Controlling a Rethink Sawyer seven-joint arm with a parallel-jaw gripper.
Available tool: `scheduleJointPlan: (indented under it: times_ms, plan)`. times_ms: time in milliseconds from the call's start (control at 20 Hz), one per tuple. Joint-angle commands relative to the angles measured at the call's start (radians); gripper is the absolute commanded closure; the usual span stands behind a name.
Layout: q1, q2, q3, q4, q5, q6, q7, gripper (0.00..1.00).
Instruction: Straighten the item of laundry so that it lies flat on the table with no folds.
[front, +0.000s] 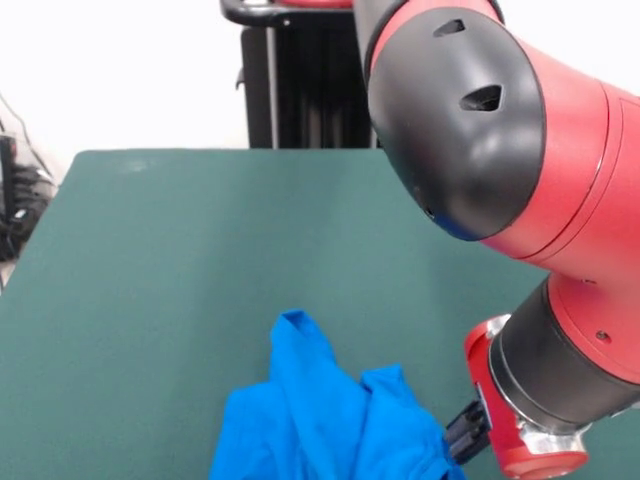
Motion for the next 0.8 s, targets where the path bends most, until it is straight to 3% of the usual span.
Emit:
scheduleJointPlan:
  times_ms: [50, 600, 800]
  plan:
    - [-0.006, 0.072, 0.082, 0.063, -0.038, -0.027, 0.020, 1.00]
    - [-0.011, 0.074, 0.114, 0.056, -0.048, -0.048, 0.058, 1.00]
    - [0.004, 0.059, 0.078, 0.054, -0.094, -0.083, 0.084, 1.00]
